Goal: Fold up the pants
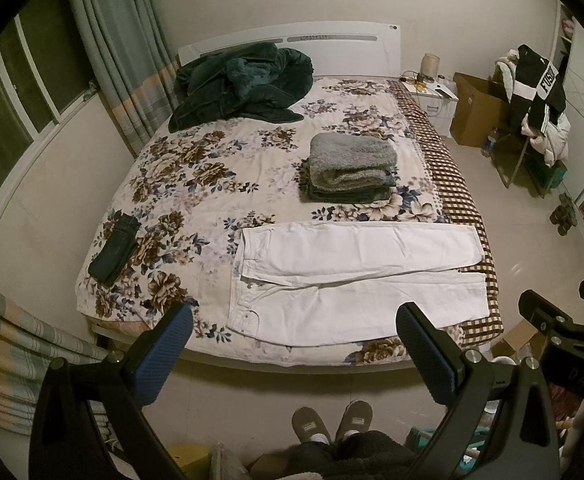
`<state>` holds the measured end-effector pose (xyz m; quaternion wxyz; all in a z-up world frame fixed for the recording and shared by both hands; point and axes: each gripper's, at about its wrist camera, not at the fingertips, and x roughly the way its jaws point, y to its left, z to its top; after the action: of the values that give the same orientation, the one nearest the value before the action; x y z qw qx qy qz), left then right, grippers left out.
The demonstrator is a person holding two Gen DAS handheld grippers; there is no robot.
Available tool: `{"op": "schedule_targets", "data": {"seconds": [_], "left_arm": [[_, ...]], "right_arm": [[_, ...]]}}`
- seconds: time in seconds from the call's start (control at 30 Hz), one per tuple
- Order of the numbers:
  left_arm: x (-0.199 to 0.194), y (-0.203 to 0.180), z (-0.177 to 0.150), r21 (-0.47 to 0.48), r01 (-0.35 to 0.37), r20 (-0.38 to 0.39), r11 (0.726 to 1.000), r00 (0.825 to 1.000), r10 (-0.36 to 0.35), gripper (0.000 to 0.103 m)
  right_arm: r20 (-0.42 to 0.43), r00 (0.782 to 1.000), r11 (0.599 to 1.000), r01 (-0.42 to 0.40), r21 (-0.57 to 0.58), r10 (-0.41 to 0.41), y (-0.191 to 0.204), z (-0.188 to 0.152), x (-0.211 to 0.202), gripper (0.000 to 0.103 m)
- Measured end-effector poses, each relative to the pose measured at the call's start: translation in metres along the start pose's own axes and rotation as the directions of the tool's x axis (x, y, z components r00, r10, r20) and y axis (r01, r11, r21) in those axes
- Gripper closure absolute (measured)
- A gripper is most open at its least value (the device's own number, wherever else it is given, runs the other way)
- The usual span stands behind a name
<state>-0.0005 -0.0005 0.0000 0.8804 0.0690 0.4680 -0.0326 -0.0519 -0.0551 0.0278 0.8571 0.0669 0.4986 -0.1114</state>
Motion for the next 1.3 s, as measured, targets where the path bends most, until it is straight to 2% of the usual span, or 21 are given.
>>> {"op": "schedule_targets", "data": {"seconds": [1.3], "left_arm": [[-0.0076,0.0043,0.0046,-0.001,-0.001,-0.002,1.000,1.000,0.001,0.000]], "right_arm": [[-0.011,1.000,1.000,-0.001,0.003,0.001,0.0010,0.0021,-0.0011,0.000]]}}
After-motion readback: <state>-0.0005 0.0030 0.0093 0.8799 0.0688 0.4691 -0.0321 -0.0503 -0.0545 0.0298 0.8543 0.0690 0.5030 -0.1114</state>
